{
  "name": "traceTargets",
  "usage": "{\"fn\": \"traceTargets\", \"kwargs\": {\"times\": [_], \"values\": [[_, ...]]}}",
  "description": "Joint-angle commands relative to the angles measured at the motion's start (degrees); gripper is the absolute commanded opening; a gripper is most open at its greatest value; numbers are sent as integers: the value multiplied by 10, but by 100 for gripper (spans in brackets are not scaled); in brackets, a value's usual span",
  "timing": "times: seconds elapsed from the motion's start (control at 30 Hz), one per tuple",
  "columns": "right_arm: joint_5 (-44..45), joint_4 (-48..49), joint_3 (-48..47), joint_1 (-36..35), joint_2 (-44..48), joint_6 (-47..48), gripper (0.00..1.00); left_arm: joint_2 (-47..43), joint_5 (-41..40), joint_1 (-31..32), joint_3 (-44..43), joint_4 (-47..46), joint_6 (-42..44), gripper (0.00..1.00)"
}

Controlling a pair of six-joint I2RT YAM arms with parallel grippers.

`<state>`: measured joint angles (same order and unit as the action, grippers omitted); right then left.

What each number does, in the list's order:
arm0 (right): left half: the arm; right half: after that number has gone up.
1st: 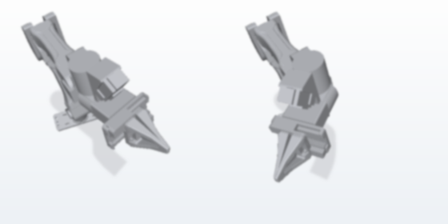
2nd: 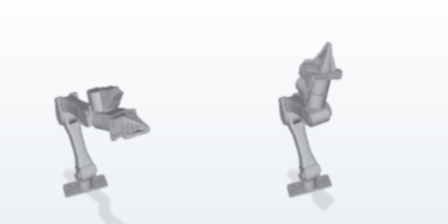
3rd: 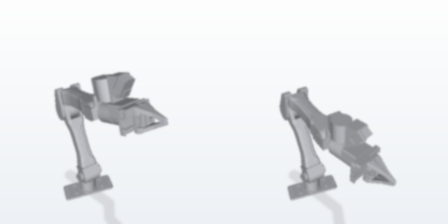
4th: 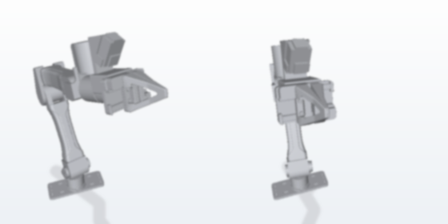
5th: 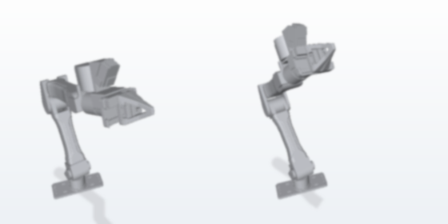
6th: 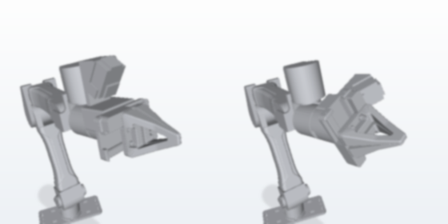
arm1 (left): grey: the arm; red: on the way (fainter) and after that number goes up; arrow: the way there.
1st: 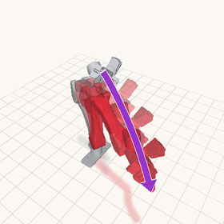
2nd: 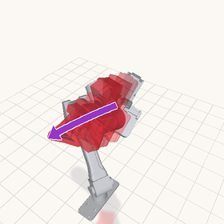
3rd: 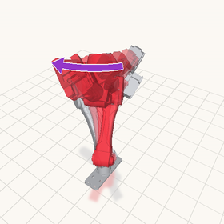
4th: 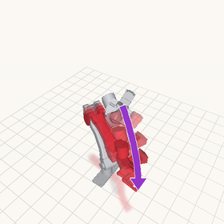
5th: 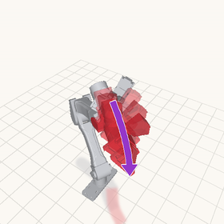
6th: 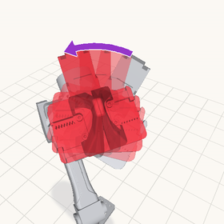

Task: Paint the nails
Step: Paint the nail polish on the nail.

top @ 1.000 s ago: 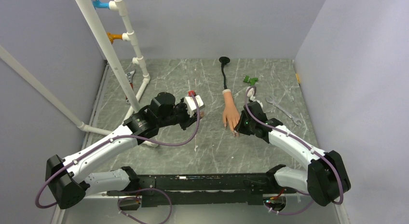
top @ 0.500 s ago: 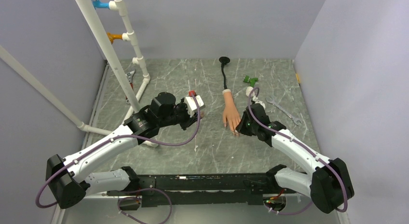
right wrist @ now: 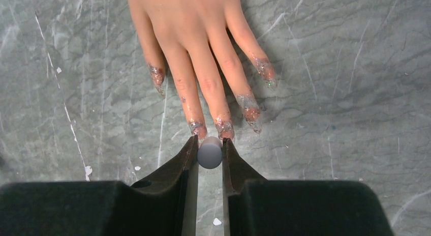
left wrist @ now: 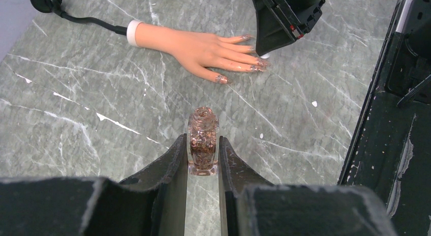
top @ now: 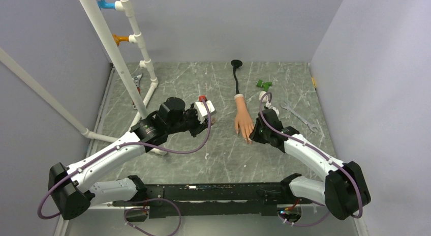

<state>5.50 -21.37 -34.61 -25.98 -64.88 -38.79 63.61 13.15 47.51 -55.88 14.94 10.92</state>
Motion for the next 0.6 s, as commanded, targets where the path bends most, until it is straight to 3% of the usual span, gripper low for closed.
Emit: {"fn": "traceTargets", "kwargs": {"times": [0.0, 0.57], "values": [[-9, 19, -9, 2, 7, 11, 0, -4, 1, 3, -18, -11, 5, 0], [-32, 41, 6, 2, 32, 25, 0, -3, -1, 4, -18, -10, 5, 0]]}}
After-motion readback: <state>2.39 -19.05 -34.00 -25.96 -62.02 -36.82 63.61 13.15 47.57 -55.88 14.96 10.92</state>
